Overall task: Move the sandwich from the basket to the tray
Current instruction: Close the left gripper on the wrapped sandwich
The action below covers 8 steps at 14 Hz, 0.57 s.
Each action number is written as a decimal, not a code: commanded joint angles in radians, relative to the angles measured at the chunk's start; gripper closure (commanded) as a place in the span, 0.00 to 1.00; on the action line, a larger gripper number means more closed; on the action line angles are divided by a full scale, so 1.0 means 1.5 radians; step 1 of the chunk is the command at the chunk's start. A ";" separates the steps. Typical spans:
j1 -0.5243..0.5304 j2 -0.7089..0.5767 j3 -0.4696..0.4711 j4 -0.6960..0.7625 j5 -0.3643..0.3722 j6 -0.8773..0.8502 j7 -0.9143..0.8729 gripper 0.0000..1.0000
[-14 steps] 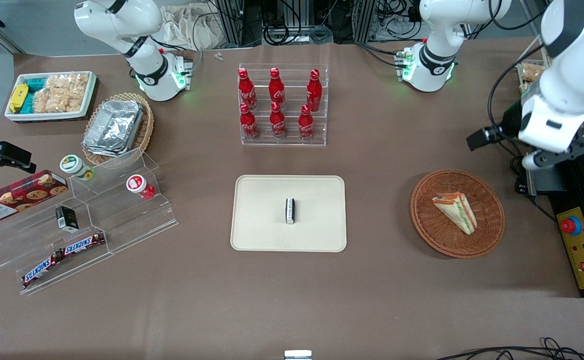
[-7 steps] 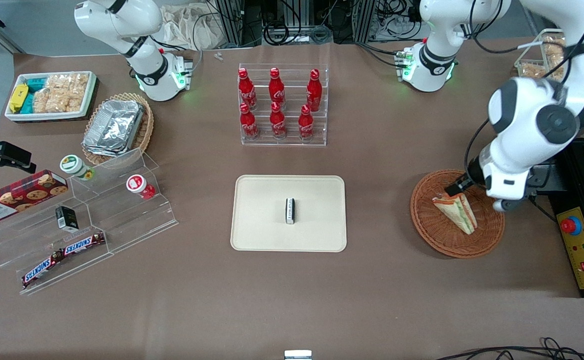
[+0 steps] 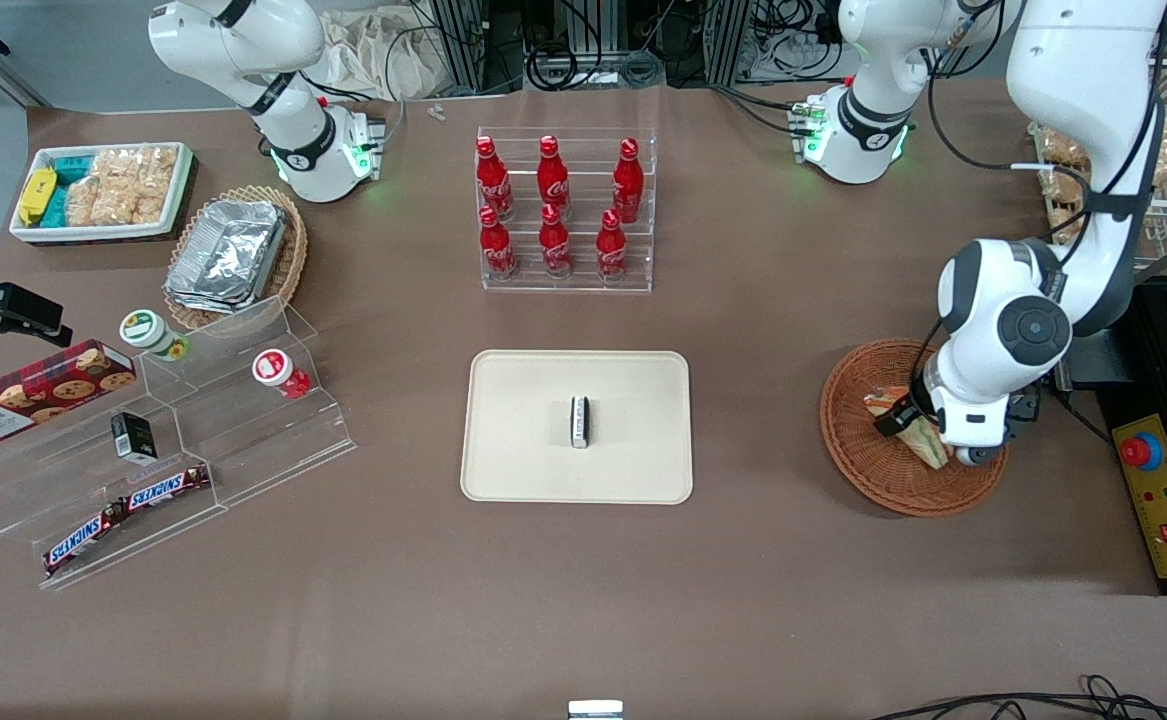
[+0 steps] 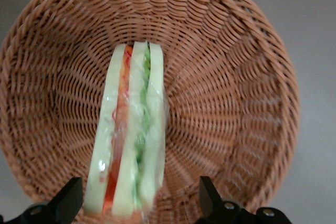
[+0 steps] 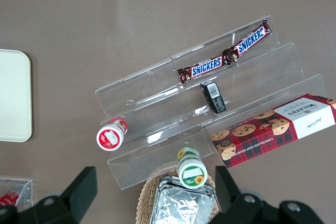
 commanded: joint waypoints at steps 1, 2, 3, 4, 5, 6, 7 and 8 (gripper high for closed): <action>0.001 0.011 0.009 0.004 0.029 0.018 -0.019 0.00; 0.001 0.018 0.009 0.004 0.029 0.026 -0.019 0.00; 0.001 0.026 0.010 0.004 0.030 0.036 -0.019 0.01; 0.002 0.033 0.010 0.004 0.029 0.041 -0.019 0.11; 0.002 0.037 0.010 0.005 0.029 0.041 -0.019 0.40; 0.002 0.036 0.010 0.005 0.029 0.042 -0.018 0.69; 0.002 0.036 0.010 0.004 0.030 0.041 -0.017 0.93; 0.002 0.034 0.011 0.004 0.030 0.036 -0.006 1.00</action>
